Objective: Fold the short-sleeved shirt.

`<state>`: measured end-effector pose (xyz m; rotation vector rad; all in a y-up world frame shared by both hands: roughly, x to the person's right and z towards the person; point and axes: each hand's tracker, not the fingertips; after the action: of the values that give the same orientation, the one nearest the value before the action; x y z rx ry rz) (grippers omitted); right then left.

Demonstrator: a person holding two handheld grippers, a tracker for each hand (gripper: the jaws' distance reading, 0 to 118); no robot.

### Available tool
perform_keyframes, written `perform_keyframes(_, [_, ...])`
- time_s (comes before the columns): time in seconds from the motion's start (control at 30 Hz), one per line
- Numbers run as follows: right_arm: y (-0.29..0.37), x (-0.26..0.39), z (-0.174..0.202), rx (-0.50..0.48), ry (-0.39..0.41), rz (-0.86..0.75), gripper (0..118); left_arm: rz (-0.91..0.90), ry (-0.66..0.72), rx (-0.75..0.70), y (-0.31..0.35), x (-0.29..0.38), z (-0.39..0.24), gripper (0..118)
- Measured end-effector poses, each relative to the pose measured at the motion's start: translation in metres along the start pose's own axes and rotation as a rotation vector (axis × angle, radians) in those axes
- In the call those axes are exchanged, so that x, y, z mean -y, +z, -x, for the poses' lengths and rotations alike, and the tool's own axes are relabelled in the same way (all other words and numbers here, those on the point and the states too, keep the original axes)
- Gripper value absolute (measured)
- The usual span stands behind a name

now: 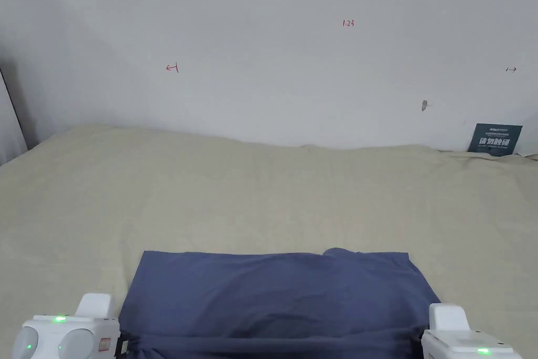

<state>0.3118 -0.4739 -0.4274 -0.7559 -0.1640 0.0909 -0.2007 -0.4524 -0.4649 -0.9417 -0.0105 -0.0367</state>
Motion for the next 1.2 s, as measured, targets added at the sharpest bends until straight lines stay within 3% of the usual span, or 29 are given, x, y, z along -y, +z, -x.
perform_keyframes(0.27, [-0.024,0.004,0.003,-0.022,0.007,0.063,9,-0.002,0.029,0.009,-0.012,0.005,-0.008,1])
perform_keyframes(0.4, [0.002,0.005,-0.001,-0.052,-0.026,-0.024,19,-0.091,0.047,0.024,0.014,0.008,-0.009,29])
perform_keyframes(0.47, [0.024,0.007,-0.002,-0.047,-0.046,-0.082,41,-0.171,0.067,0.040,0.038,0.011,-0.009,53])
perform_keyframes(0.53, [0.049,0.012,-0.002,-0.061,-0.070,-0.145,48,-0.236,0.075,0.061,0.062,0.019,-0.010,64])
perform_keyframes(0.7, [0.110,0.038,0.005,-0.078,-0.129,-0.281,47,-0.406,0.051,0.065,0.111,0.053,-0.020,64])
perform_keyframes(0.83, [0.151,0.062,0.016,-0.075,-0.130,-0.363,47,-0.507,0.044,0.038,0.147,0.089,-0.036,64])
perform_keyframes(0.9, [0.168,0.073,0.021,-0.068,-0.137,-0.392,41,-0.538,0.015,0.016,0.161,0.105,-0.045,61])
perform_keyframes(0.93, [0.174,0.077,0.024,-0.066,-0.131,-0.402,30,-0.545,0.002,0.007,0.167,0.111,-0.050,58])
perform_keyframes(1.03, [0.192,0.088,0.032,-0.046,-0.108,-0.440,6,-0.567,-0.003,0.004,0.149,0.120,-0.032,34])
perform_keyframes(1.13, [0.205,0.094,0.039,-0.030,-0.081,-0.501,1,-0.580,-0.021,0.005,0.148,0.128,-0.032,3])
perform_keyframes(1.2, [0.211,0.097,0.042,-0.012,-0.066,-0.524,1,-0.591,-0.031,0.003,0.150,0.130,-0.031,0])
